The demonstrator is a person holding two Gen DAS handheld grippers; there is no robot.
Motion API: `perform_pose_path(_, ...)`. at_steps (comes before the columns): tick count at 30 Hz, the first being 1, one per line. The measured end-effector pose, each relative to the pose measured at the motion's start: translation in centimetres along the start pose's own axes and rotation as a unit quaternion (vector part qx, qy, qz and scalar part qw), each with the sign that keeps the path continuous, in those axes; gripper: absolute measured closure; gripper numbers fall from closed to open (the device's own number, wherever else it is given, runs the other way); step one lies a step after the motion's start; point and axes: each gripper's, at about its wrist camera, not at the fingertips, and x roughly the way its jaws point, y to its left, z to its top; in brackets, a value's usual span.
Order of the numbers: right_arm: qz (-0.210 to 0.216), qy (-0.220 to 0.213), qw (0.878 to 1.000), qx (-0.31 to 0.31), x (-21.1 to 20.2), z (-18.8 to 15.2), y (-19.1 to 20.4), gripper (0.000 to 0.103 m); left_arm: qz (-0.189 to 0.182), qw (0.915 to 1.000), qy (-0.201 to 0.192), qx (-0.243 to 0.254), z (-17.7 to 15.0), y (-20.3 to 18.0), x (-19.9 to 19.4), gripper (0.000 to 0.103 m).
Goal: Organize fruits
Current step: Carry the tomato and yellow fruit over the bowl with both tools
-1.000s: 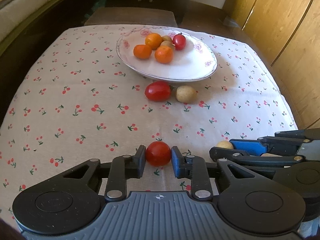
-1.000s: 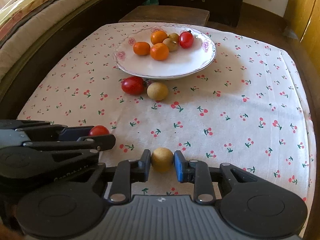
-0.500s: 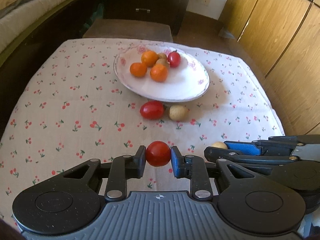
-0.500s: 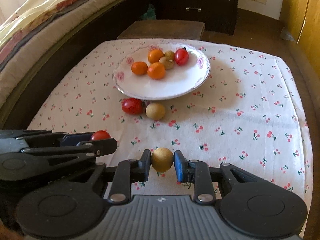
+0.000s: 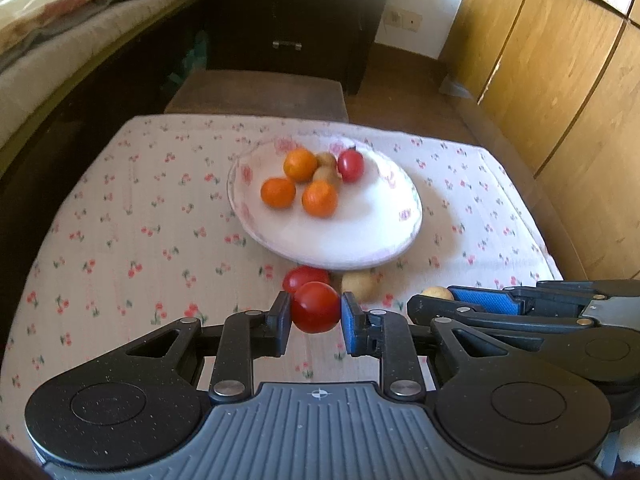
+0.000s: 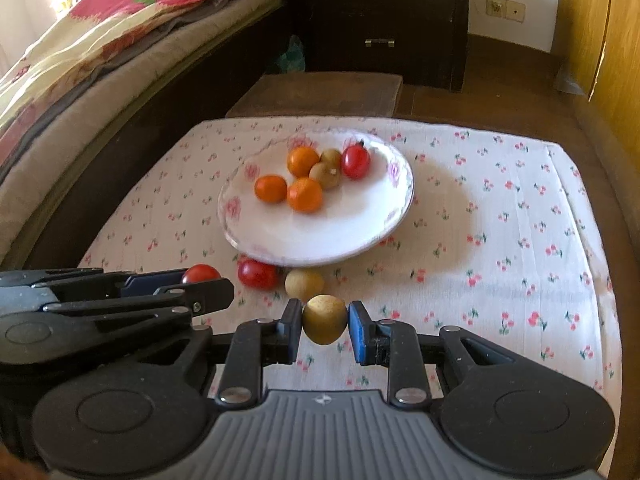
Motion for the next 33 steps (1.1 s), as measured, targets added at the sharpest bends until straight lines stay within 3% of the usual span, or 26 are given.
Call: perform_pose_path(33, -0.006, -0.021, 1.0, 0.009, 4.0, 4.5, -1.1, 0.075, 0.025, 0.9996, -0.009, -0.006, 4.5, 0.8, 4.1, 0.071)
